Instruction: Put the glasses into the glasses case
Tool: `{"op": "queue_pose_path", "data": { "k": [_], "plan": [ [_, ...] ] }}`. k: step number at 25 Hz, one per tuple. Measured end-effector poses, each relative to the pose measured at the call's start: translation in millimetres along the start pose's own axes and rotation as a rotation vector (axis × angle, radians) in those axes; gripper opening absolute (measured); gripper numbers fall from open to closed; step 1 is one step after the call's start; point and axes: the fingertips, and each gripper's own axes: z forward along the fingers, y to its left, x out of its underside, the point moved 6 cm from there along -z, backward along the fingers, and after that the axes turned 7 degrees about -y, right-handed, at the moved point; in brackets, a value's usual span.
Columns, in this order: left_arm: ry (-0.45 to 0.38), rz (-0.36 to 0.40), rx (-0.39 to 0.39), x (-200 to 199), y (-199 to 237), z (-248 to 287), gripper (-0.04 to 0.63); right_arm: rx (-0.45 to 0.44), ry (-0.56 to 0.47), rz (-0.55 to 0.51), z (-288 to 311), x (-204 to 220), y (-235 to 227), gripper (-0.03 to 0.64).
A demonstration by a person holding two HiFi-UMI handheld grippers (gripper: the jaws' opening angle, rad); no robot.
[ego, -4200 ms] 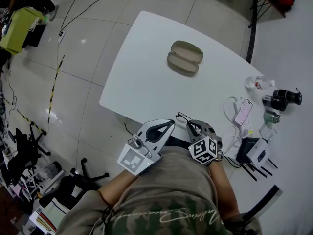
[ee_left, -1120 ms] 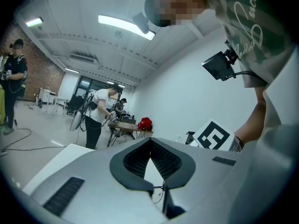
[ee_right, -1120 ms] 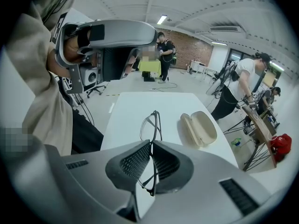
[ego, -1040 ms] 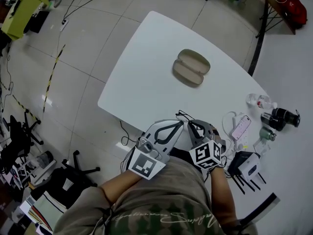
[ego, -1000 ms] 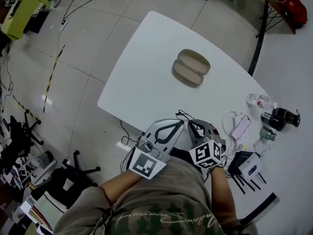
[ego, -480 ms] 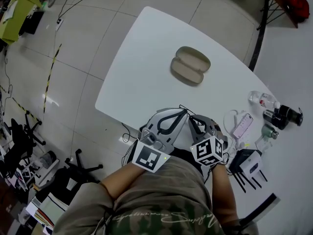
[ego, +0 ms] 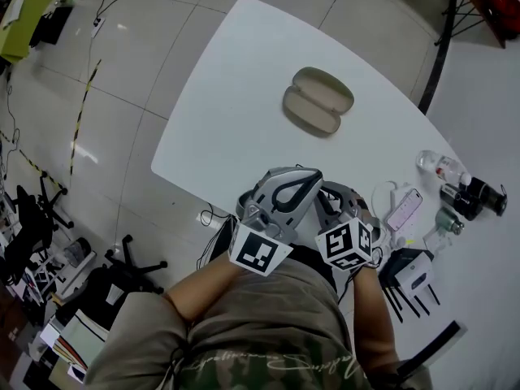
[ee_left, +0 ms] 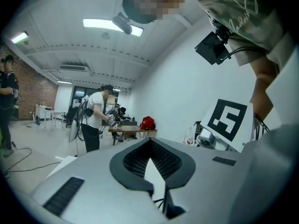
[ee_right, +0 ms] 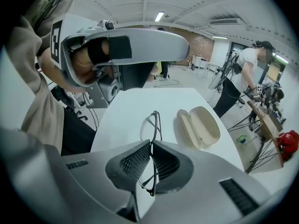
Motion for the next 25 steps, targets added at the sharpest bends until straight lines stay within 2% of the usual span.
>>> {"op": "queue_pose_path", "data": {
  "k": [5, 12, 25],
  "plan": [
    [-0.020, 0.005, -0.085, 4, 2, -2, 0.006, -0.028, 0.006, -0.012, 0, 11, -4, 0.031],
    [0.014, -0.018, -0.161, 22, 5, -12, 0.006, -0.053, 0.020, -0.031, 6, 17, -3, 0.031],
    [0.021, -0.025, -0.185, 21, 0, -27, 0.006, -0.046, 0.001, -0.050, 13, 15, -4, 0.031]
  ]
}}
